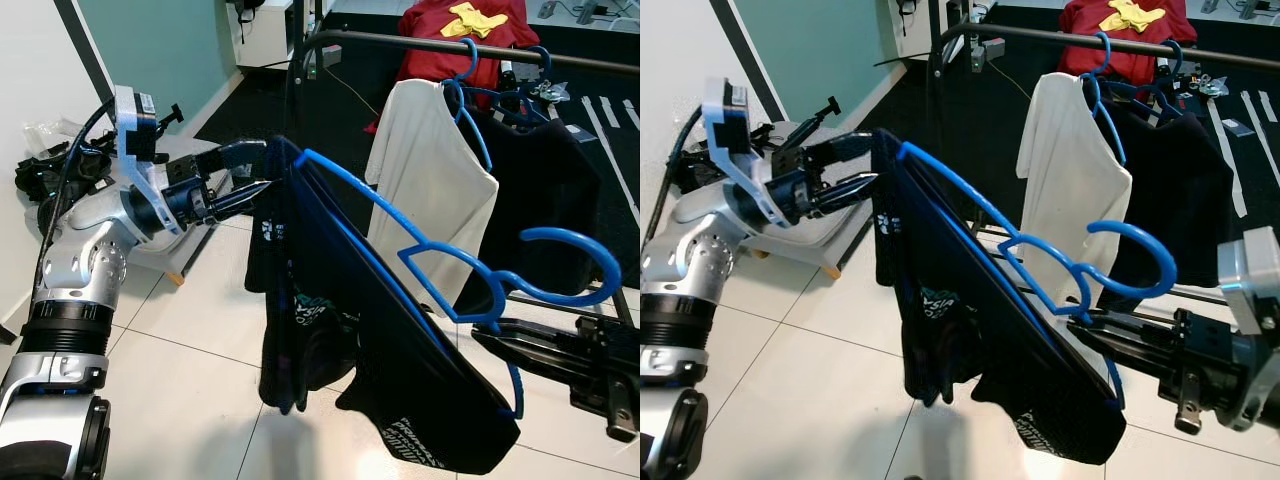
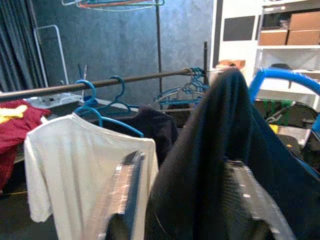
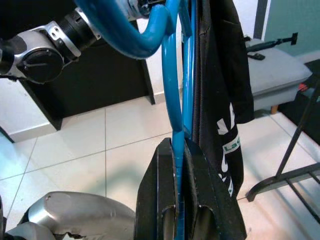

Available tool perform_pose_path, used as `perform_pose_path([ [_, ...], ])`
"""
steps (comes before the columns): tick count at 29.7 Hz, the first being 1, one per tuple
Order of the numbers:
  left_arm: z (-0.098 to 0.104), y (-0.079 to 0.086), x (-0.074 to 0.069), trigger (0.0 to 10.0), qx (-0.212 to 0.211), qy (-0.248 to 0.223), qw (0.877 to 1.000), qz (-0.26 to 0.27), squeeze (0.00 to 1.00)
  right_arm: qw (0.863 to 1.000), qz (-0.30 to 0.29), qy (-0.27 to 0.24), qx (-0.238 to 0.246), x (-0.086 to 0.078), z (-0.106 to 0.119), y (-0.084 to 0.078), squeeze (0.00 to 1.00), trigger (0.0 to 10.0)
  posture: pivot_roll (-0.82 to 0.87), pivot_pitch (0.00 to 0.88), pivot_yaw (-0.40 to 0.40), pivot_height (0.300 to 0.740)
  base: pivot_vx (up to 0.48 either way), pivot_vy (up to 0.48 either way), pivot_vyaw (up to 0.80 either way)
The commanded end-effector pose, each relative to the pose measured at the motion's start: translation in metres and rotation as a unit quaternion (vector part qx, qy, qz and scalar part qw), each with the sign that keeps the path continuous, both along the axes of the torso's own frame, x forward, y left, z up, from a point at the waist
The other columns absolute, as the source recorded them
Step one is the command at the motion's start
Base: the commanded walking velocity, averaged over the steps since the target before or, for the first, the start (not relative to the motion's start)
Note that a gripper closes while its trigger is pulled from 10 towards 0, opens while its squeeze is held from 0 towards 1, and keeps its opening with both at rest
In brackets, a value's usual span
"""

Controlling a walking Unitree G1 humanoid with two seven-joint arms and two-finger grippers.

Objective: Hang hanger

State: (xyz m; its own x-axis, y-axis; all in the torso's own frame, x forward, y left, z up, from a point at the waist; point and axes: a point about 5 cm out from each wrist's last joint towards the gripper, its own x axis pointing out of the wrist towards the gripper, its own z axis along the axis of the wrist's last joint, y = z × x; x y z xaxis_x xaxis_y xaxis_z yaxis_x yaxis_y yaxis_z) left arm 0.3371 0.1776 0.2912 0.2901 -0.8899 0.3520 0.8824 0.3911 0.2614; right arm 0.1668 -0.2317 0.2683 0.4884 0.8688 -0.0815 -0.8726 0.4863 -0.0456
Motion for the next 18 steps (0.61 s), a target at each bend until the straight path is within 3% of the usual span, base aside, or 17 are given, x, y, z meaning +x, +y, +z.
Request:
perform_pose_path([
  [1,-0.0024,0.0021,-0.0018,0.0,0.001,0.006,1.0,-0.008,0.0,1.0,0.021,-0.015,-0.002,-0.005,0.0062,0.0058,0.0,10.0,-0.14,0.166,0.087,0.74,0.0,0.0,0.0],
  [18,-0.0013,-0.0034,-0.0045,0.0,-0.014,0.002,0.999,-0.031,0.0,1.0,0.02,-0.018,0.005,-0.004,0.0073,0.0075,0.0,10.0,-0.14,0.167,0.088,0.74,0.0,0.0,0.0],
])
